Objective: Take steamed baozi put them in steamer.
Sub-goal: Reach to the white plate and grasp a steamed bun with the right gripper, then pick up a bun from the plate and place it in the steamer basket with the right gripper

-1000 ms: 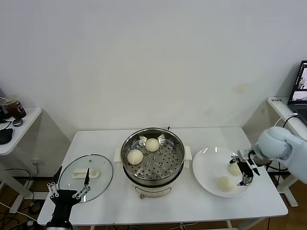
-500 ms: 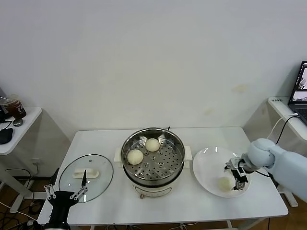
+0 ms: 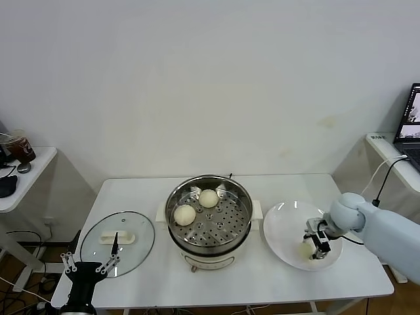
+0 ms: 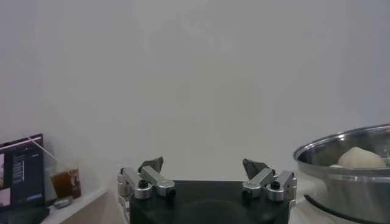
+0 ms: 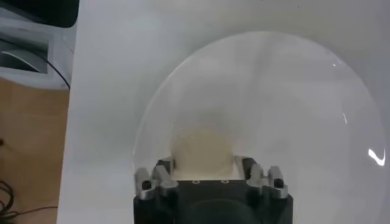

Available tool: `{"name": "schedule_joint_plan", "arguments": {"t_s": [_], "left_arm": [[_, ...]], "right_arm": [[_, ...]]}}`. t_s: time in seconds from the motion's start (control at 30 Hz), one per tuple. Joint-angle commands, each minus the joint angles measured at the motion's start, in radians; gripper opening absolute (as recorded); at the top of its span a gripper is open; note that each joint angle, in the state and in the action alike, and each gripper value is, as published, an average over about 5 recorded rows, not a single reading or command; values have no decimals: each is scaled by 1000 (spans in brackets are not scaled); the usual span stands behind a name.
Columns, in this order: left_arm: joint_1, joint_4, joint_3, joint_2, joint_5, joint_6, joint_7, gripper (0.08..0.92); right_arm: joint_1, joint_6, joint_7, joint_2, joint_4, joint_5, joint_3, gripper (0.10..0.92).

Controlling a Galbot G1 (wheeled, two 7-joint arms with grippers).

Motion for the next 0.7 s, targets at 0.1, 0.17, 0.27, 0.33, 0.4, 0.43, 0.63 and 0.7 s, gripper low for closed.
{"name": "schedule_joint_plan", "arguments": {"t_s": [0.1,0.17,0.27,0.33,0.4,0.43,0.63,0.7], "left_arm": [[4,-11,-1,1,-1,0,1,823],[6,-14,-1,3,-2,1,1,823],[5,-18,-2,5,-5,1,2,823],[3,-21,-2,7,-8,2,3,823],[0,-23,-4,9,-12,3,4,823],[-1,-23,-4,11,-15,4,4,823],[-10,-20,-6,16,-22,6,5,823],[-12,-20,-7,16,-22,6,4,823]], "right_arm": [[93,8,-42,-14,6,38,-38,467],[158,19,-77,-27,11,63,-61,442],[287,49,-164,-44,10,105,-85,440],[382,74,-217,-43,1,138,-96,444],[479,97,-249,-26,-15,178,-117,448],[526,108,-257,-12,-24,200,-129,448],[776,159,-267,123,-62,309,-201,450],[835,178,-263,183,-56,339,-235,450]]}}
